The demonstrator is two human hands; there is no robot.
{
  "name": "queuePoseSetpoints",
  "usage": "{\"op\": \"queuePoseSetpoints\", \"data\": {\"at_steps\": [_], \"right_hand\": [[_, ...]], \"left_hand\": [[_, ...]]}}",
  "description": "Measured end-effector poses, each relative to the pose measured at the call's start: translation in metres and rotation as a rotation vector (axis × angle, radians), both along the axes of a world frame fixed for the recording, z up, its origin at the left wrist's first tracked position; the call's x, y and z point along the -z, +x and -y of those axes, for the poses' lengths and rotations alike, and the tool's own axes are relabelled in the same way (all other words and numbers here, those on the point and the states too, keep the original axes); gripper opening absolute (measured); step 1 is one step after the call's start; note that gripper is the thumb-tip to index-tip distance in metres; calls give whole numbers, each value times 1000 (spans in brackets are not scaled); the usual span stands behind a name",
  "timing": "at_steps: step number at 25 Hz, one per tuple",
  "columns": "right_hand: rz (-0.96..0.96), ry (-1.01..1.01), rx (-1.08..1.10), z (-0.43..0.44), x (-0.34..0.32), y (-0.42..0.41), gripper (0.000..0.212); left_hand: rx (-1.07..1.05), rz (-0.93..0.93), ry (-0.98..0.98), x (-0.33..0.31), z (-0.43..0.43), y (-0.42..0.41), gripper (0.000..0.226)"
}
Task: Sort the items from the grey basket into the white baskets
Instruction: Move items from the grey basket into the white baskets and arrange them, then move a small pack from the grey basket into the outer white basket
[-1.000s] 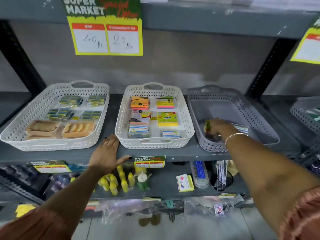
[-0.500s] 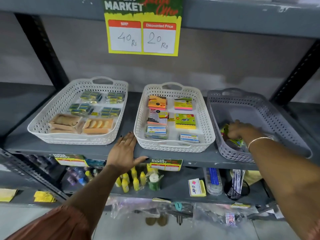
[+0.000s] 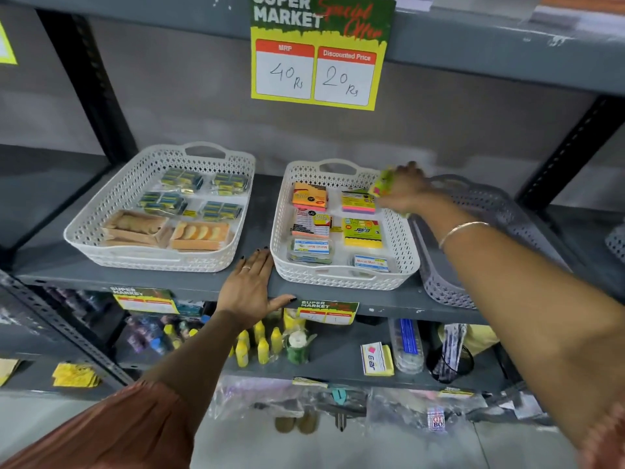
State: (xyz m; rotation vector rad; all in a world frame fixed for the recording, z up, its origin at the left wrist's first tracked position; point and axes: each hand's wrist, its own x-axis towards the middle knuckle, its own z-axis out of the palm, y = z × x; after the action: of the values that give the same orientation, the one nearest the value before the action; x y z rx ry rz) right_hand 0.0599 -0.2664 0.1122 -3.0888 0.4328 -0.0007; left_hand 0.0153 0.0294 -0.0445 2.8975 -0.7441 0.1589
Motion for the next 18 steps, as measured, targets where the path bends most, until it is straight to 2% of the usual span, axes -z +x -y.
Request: {"op": "queuePoseSetpoints", "data": {"at_steps": [3, 7, 14, 18], "right_hand": [[-160, 38, -78, -29, 27, 16, 82], [-340, 13, -79, -25, 67, 27, 77], [-366, -2, -69, -28, 83, 30, 75], [-356, 32, -68, -26, 84, 26, 87]], "left_hand": [[1, 1, 6, 4, -1, 4, 118], [3, 16, -12, 12, -1, 7, 111], [3, 22, -20, 11, -1, 6, 111], [4, 27, -22, 12, 1, 6, 111]]}}
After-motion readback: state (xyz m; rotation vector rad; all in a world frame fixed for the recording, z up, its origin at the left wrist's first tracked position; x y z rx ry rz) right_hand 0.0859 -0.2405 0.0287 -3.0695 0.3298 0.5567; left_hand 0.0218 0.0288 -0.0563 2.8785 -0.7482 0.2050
